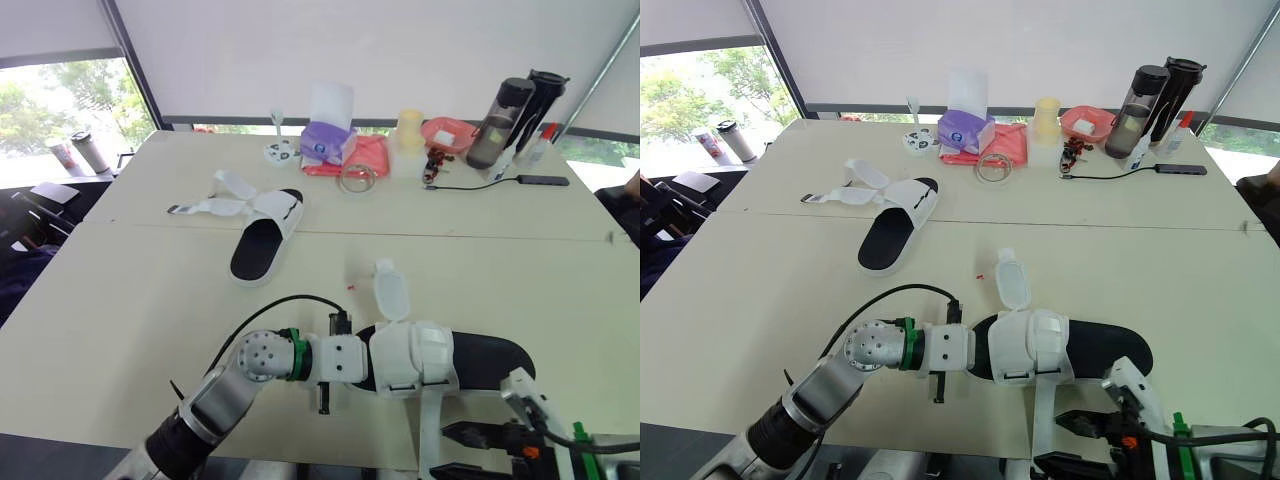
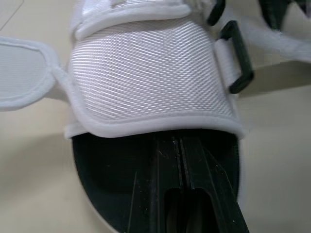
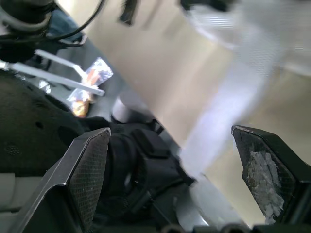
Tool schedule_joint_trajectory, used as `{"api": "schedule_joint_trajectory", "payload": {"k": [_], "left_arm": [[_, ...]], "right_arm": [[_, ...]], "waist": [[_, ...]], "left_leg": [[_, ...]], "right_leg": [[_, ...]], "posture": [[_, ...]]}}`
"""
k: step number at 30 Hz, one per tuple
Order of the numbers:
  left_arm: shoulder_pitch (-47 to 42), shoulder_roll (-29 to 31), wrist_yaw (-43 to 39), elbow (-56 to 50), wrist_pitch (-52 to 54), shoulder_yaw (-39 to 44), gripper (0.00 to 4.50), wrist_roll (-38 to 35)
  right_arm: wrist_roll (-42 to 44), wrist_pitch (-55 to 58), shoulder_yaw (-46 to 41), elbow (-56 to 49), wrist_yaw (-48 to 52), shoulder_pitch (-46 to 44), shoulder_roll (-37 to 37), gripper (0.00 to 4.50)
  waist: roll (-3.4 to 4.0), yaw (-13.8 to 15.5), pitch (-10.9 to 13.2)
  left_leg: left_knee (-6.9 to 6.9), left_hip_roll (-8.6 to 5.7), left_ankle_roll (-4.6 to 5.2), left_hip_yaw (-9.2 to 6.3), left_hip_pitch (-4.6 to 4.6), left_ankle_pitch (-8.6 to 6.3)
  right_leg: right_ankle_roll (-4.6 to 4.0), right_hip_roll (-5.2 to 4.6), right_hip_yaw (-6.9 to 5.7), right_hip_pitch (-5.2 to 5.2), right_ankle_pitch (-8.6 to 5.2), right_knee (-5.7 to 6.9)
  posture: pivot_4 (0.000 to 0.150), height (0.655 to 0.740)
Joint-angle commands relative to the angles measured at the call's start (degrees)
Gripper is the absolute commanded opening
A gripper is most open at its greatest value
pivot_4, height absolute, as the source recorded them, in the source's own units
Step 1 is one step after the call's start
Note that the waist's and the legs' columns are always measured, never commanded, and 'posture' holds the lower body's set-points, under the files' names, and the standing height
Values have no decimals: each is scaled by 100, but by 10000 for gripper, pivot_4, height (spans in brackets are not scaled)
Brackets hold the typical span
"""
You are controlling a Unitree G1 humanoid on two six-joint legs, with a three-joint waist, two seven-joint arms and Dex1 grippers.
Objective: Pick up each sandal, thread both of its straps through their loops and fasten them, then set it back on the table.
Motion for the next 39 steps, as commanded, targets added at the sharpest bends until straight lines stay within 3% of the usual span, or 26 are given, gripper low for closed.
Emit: {"api": "schedule_joint_trajectory", "payload": {"k": [1, 7, 22, 26, 31, 32, 39], "left_arm": [[188, 27, -66, -121, 239, -366, 0, 59], [231, 23, -34, -158, 315, -429, 0, 60], [301, 95, 44, -369, 567, -374, 0, 47], [301, 89, 75, -355, 579, -380, 0, 53], [287, 62, 109, -303, 563, -397, 0, 63], [285, 63, 110, -295, 557, -395, 0, 62], [244, 56, 113, -184, 462, -395, 0, 69]], "right_arm": [[189, 133, -519, -25, 199, 219, -69, 42851], [333, 307, -645, 32, 272, 147, -65, 42851], [268, 334, 918, 288, -530, -865, 557, 42851], [467, 413, 925, 224, -594, -839, 603, 29754], [675, 485, 798, 145, -572, -701, 502, 3022], [726, 497, 770, 123, -588, -691, 486, 758], [995, 501, 444, -93, -507, -490, 266, 758]], "waist": [[1, 10, -1], [4, 2, -2], [5, -7, -3], [7, -3, -5], [8, -5, -5], [8, -5, -5], [8, 2, -6]], "left_leg": [[0, 0, 0, 0, -1, 0], [0, 0, 1, 0, -2, -1], [-1, -1, 1, 0, -7, -1], [-1, -2, 2, 0, -9, -1], [0, -2, 2, 0, -8, -1], [0, -3, 2, 0, -8, -1], [2, -3, 3, 0, -8, -1]], "right_leg": [[1, 0, 0, 0, 0, 0], [3, -1, 0, -1, -2, 0], [-1, -3, -2, -8, 0, 0], [-1, -3, -3, -9, 0, 0], [-13, -3, -3, -9, 8, 0], [-13, -2, -3, -9, 8, 0], [-12, -2, -3, -8, 8, 1]], "posture": [[1500, 7400], [1500, 7400], [1500, 7400], [1500, 7400], [1500, 7400], [1500, 7400], [1500, 7400]]}}
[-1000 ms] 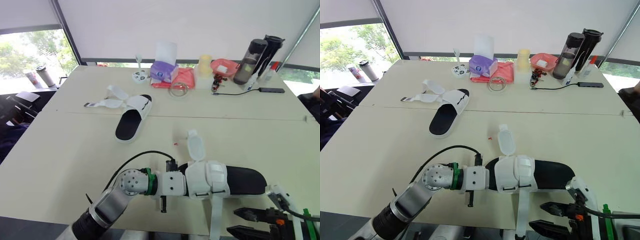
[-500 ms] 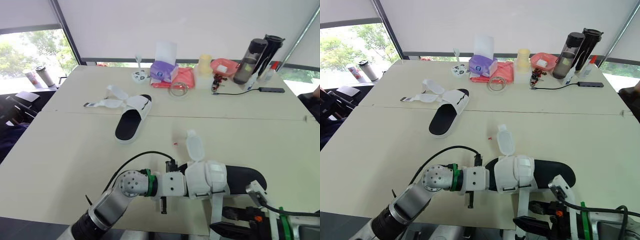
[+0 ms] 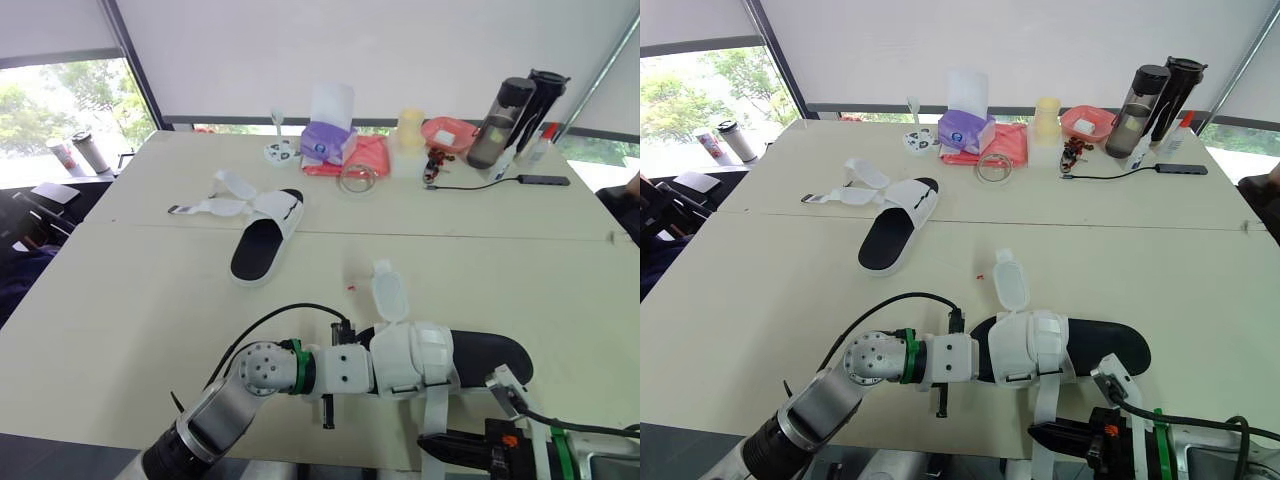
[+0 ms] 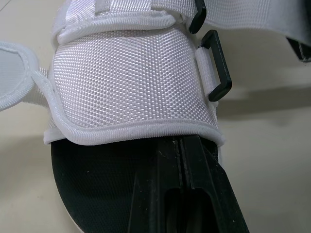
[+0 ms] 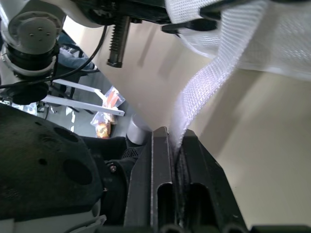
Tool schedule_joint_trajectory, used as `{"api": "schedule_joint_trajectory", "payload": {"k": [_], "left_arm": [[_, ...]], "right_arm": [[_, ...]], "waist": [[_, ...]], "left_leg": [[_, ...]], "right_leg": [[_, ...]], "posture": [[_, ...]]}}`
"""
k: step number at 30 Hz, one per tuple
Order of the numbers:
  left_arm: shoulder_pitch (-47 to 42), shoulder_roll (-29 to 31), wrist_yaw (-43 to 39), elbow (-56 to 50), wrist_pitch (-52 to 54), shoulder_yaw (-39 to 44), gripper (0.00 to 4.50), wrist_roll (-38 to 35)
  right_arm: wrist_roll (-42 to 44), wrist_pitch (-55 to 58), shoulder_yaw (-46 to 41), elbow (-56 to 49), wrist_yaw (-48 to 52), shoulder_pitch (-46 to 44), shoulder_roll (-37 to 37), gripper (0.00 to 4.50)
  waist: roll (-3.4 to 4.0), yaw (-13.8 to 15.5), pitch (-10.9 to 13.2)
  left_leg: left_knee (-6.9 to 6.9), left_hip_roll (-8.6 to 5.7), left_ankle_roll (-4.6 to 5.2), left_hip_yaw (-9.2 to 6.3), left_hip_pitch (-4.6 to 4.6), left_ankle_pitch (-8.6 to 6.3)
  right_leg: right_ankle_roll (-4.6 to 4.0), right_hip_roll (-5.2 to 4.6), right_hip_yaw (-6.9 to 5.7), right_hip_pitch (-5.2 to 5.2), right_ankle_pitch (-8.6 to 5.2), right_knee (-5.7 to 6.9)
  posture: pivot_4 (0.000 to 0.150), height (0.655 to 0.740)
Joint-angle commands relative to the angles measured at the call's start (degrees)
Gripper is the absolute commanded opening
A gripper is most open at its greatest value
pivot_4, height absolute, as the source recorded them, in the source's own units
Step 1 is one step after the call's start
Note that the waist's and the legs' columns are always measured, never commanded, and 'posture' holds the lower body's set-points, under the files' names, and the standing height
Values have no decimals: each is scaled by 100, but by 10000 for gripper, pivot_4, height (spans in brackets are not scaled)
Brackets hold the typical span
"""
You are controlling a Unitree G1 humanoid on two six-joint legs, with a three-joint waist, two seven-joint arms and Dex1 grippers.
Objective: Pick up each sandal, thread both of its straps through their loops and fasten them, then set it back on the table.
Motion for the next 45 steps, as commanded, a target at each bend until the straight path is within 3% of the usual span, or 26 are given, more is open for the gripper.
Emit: {"api": "schedule_joint_trajectory", "payload": {"k": [1, 10, 19, 27, 30, 36, 45], "left_arm": [[45, 49, -76, 224, 2, -253, 0, 47], [-186, -46, -150, 663, -330, -233, 0, 48], [-345, -198, -164, 979, -513, -219, 0, 88], [-333, -209, -127, 1001, -522, -196, 0, 118], [-325, -215, -110, 980, -498, -201, 0, 129], [-328, -204, -99, 988, -495, -187, 0, 131], [-388, -169, -106, 1074, -540, -157, 0, 122]], "right_arm": [[343, 36, -362, -307, 143, 153, -195, 758], [1300, 130, -830, -646, 17, 113, -620, 758], [2806, -229, -102, 424, -1651, -1091, -108, 758], [4096, -480, 314, 1282, -2831, -1461, 173, 758], [4495, -612, 245, 1477, -2997, -1554, 252, 8982], [4590, -833, 149, 1763, -3228, -1755, 369, 37137], [4654, -1078, 76, 1828, -3538, -2028, 683, 37137]], "waist": [[-1, -1, 0], [-2, 6, -4], [-19, -9, -9], [-14, -11, -12], [-13, -11, -12], [-11, -25, -16], [-11, -140, -17]], "left_leg": [[0, 0, 0, 0, 0, 0], [5, -1, 0, 0, 1, 0], [8, -1, 1, 4, 4, 0], [8, -3, 13, 6, 4, 7], [8, -2, 13, 6, 4, 7], [8, -2, 12, 6, 7, 7], [7, 0, 3, 6, 7, 1]], "right_leg": [[0, 0, 0, 1, 0, 0], [16, -5, 0, 8, -10, 0], [-5, -8, -2, 10, 3, -1], [-6, -12, -2, 12, 4, -1], [-6, -11, -2, 12, 4, -1], [-6, -11, -2, 12, 4, 0], [-5, -11, -1, 14, 3, 0]], "posture": [[1500, 7400], [1500, 7400], [1500, 7400], [1500, 7400], [1500, 7400], [1500, 7400], [1500, 7400]]}}
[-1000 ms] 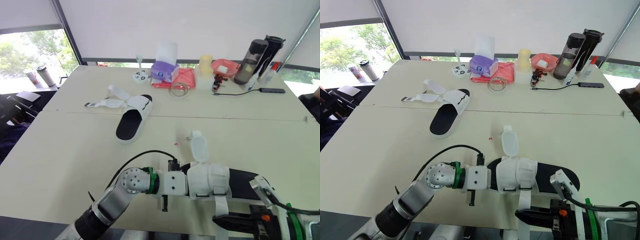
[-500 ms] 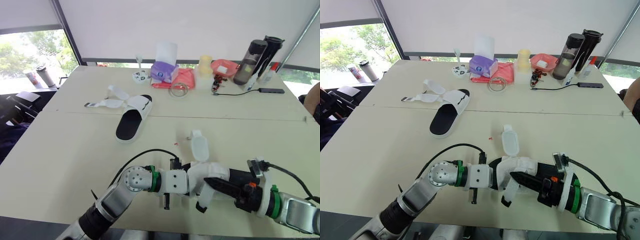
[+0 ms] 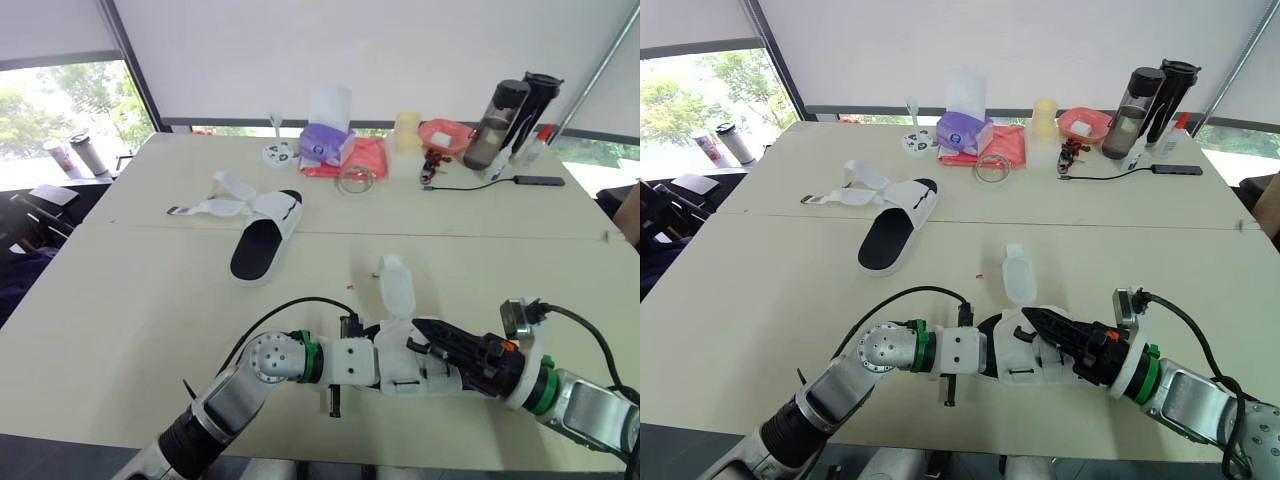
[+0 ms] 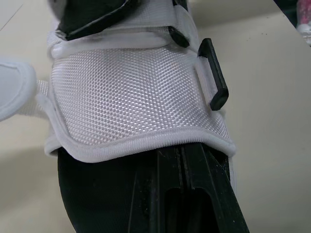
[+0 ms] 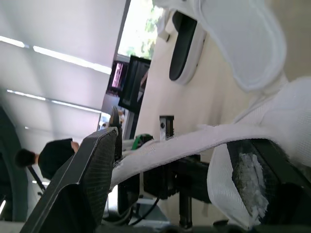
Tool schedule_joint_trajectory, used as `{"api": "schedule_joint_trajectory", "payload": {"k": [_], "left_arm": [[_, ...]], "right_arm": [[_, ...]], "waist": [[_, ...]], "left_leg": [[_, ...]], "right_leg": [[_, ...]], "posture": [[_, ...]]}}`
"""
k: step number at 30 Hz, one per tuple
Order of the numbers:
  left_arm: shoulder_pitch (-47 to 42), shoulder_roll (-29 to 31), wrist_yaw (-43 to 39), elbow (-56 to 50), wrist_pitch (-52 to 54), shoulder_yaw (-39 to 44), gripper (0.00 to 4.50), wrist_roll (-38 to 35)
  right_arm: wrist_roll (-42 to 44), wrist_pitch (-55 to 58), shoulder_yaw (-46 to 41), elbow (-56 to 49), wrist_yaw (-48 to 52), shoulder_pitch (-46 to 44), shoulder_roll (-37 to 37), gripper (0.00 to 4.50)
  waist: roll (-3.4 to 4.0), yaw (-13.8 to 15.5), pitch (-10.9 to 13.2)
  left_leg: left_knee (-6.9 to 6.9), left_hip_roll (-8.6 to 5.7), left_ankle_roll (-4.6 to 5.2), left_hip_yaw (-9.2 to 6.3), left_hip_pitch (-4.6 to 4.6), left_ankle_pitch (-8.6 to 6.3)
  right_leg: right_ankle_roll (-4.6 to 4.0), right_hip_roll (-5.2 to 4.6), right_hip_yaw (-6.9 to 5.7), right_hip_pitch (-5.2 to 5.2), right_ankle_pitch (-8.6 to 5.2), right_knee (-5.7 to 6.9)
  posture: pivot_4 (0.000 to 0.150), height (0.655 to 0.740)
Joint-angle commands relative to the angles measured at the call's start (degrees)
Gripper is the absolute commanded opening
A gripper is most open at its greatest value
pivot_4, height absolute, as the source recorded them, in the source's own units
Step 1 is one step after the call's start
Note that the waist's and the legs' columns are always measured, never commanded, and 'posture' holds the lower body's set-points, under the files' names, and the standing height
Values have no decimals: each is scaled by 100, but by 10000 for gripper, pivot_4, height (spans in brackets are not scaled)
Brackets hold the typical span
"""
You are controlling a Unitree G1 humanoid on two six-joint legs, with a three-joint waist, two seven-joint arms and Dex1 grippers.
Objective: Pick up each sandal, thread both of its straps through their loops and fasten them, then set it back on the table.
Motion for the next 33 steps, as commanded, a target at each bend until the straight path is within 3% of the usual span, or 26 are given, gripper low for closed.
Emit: {"api": "schedule_joint_trajectory", "payload": {"k": [1, 12, 20, 24, 27, 33], "left_arm": [[48, 88, -23, 275, 89, -146, 0, 132], [-3, 60, -22, 366, 33, -194, 0, 168], [-21, 74, -12, 408, -12, -170, 0, 174], [-32, 98, -17, 430, -42, -150, 0, 165], [-93, 77, -48, 516, -130, -168, 0, 156], [-229, 38, -62, 705, -294, -159, 0, 179]], "right_arm": [[167, -351, -336, 94, -156, -138, 94, 37137], [354, -322, -530, -281, -223, -277, 64, 37137], [14, -361, -475, -121, -416, -717, -153, 37137], [-1242, -162, -645, -91, 424, -1050, -918, 37137], [-2087, -101, -301, 287, 902, -1754, -1386, 37137], [-3094, 350, 364, 928, 1676, -2590, -1582, 37137]], "waist": [[1, -45, -1], [5, -50, -2], [7, -39, -1], [8, -38, -1], [11, -50, -3], [2, -28, -1]], "left_leg": [[0, 0, 0, 0, 0, 0], [-3, 1, 1, 0, -2, 0], [-7, -1, 11, 0, -6, 6], [-3, -3, 15, 5, -10, 8], [-1, -2, 15, 13, -7, 9], [-3, 1, 17, 19, -8, 9]], "right_leg": [[0, 0, 0, 0, 0, 0], [-2, 0, 0, -6, 1, 1], [-3, -1, 0, -10, 2, 1], [-3, -3, -1, -14, 2, 1], [-3, -3, -2, -14, 2, 2], [-4, -10, -9, -13, 3, 2]], "posture": [[1500, 7400], [1500, 7400], [1500, 7400], [1500, 7400], [1500, 7400], [1500, 7400]]}}
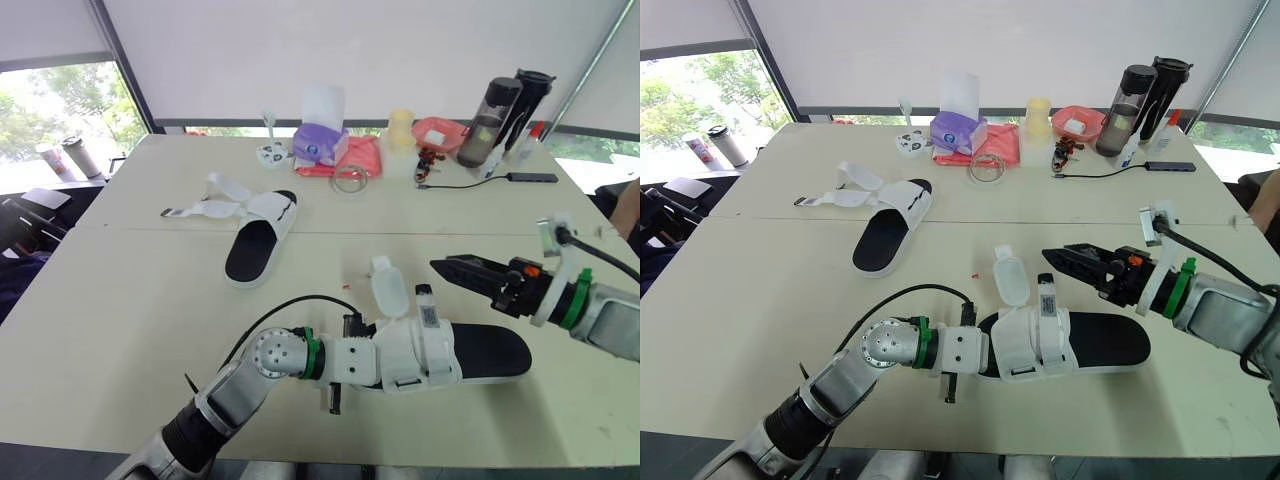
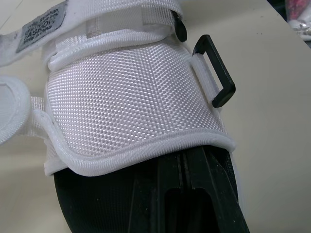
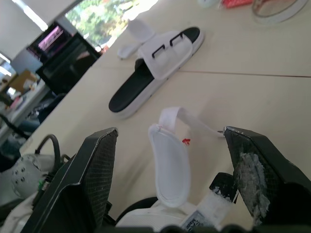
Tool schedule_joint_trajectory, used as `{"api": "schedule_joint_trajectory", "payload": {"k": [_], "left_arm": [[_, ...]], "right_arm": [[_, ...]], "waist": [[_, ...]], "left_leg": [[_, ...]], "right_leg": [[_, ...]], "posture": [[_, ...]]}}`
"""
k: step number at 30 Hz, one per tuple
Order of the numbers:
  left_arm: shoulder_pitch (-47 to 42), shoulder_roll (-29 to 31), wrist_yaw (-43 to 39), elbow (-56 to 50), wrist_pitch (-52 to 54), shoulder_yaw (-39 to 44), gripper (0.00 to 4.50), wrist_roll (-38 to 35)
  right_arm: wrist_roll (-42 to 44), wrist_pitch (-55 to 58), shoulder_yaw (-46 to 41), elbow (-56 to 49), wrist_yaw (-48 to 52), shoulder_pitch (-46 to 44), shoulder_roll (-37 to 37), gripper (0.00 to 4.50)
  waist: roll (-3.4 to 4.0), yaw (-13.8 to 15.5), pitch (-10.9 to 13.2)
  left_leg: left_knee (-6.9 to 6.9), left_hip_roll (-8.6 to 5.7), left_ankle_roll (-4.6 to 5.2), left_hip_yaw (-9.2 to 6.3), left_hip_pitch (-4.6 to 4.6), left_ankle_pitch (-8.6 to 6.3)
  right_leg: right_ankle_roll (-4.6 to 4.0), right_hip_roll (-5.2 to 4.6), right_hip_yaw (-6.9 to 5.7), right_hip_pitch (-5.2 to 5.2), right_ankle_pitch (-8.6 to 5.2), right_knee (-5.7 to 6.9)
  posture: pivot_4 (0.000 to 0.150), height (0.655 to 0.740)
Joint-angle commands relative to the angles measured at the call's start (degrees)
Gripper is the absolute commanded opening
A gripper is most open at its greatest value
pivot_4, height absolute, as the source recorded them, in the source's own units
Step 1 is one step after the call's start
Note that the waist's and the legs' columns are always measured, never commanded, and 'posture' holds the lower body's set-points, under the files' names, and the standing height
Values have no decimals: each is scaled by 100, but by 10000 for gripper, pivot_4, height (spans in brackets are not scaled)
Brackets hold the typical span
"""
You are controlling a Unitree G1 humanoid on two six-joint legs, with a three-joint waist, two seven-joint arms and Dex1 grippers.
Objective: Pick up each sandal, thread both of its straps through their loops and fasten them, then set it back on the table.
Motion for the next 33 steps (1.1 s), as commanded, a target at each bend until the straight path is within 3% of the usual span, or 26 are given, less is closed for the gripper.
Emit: {"api": "schedule_joint_trajectory", "payload": {"k": [1, 6, 15, 18, 23, 24, 33], "left_arm": [[-33, 42, 21, 421, 40, -84, 0, 179], [-266, 59, 47, 737, -276, -72, 0, 257], [-398, 15, 151, 966, -402, -8, 0, 253], [-363, 23, 190, 932, -381, -4, 0, 257], [-354, 28, 248, 931, -364, 10, 0, 261], [-352, 28, 262, 930, -361, 17, 0, 264], [-386, 47, 330, 999, -387, 53, 0, 264]], "right_arm": [[-361, 292, 174, 332, 397, -357, -61, 37137], [-1574, 637, 1031, 1220, 1228, -1229, -228, 37137], [-2500, 947, 1425, 1787, 2236, -1713, -44, 37137], [-2572, 1135, 1364, 1998, 2323, -1901, 208, 28500], [-2666, 1420, 1382, 2032, 2595, -2083, 380, 3090], [-2702, 1469, 1411, 1993, 2650, -2085, 378, 698], [-2644, 1472, 814, 1784, 3036, -1965, 362, 698]], "waist": [[0, 0, 0], [0, -6, 1], [1, -13, 0], [1, -18, 0], [1, -16, 1], [1, -15, 1], [1, -14, 1]], "left_leg": [[1, -3, 1, 1, -5, 0], [8, -4, 3, 9, -6, 1], [3, -3, 3, 10, -4, 1], [5, -2, 3, 10, -2, 1], [6, -2, 3, 10, -1, 1], [6, -2, 3, 10, -1, 1], [5, -2, 2, 10, -1, 1]], "right_leg": [[1, -2, 0, -4, 1, 0], [0, -4, 0, -6, 3, 3], [4, -2, -1, -11, 7, 8], [5, -1, -1, -10, 9, 10], [6, -1, -1, -10, 12, 13], [7, 0, -1, -11, 13, 13], [8, 0, -1, -11, 14, 14]], "posture": [[1500, 7400], [1500, 7400], [1500, 7400], [1500, 7400], [1500, 7400], [1500, 7400], [1500, 7400]]}}
